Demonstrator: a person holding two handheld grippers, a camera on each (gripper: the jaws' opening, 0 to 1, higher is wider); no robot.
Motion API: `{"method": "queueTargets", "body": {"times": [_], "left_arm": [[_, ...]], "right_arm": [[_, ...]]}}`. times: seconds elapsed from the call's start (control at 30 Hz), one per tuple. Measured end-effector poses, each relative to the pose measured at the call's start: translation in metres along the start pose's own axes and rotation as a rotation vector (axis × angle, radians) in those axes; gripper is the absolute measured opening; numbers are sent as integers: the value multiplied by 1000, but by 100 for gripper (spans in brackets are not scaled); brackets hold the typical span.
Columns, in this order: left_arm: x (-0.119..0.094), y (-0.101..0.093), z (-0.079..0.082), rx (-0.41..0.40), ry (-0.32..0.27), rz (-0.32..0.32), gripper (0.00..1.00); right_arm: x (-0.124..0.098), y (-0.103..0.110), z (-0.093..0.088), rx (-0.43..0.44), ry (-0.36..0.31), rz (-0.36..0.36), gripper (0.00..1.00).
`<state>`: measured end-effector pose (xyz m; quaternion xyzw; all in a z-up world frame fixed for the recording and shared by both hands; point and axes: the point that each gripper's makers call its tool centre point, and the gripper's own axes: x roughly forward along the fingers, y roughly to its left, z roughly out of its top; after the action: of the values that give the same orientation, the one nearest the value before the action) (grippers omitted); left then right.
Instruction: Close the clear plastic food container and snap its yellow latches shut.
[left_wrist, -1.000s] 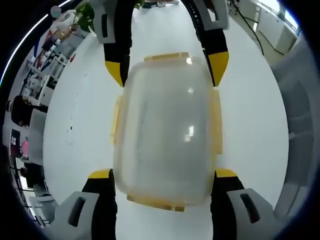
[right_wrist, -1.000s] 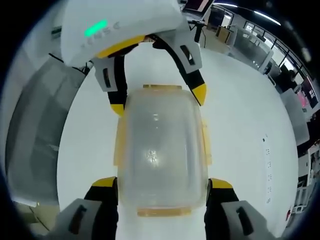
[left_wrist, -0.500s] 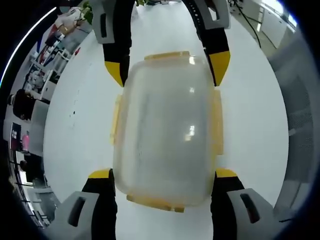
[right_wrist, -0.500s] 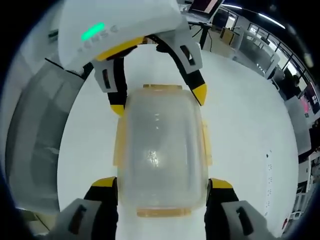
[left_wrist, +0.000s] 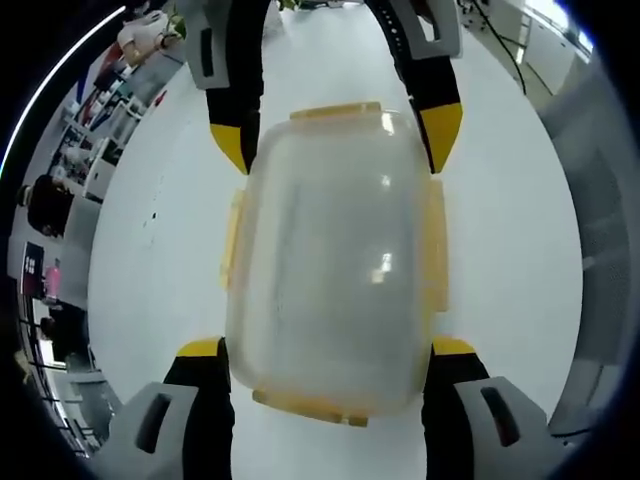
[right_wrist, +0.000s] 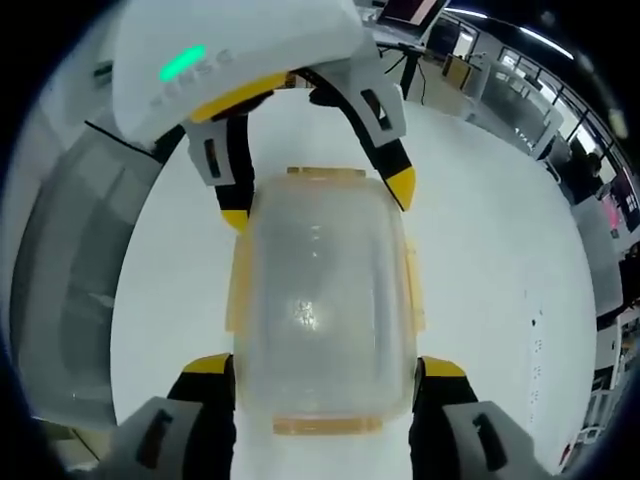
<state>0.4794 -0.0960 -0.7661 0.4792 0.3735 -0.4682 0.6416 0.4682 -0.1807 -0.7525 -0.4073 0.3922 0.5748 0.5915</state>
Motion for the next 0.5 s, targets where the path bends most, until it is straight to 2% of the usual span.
{"method": "queueTargets", "body": {"times": [0.5], "left_arm": [[1, 11, -5, -16, -15, 3, 76]], "right_arm": [[3, -12, 5, -16, 14, 7, 71]]}}
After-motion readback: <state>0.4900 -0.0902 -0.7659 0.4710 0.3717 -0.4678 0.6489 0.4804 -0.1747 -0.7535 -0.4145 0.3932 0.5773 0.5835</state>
